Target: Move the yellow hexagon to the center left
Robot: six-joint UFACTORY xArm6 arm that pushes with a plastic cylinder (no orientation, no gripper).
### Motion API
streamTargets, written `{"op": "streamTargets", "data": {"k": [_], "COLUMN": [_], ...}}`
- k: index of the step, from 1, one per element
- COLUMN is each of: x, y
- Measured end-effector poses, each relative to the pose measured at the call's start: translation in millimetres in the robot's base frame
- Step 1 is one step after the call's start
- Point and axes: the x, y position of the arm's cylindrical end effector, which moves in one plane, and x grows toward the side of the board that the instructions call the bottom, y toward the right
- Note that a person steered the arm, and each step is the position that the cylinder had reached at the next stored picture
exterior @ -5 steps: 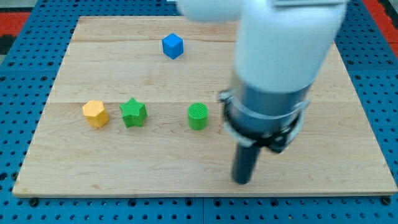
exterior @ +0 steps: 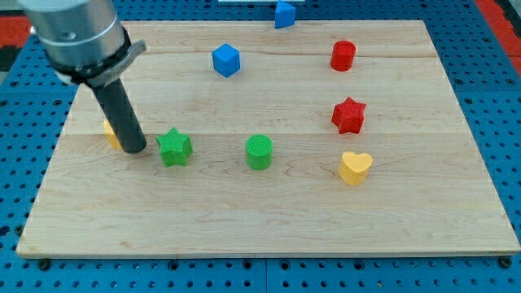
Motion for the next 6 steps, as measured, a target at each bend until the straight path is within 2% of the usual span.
{"op": "streamTargets", "data": {"k": [2,4,6], "x": [-20.6,-60.0,-62.3], "y": [-28.9,-28.8,-28.7]}}
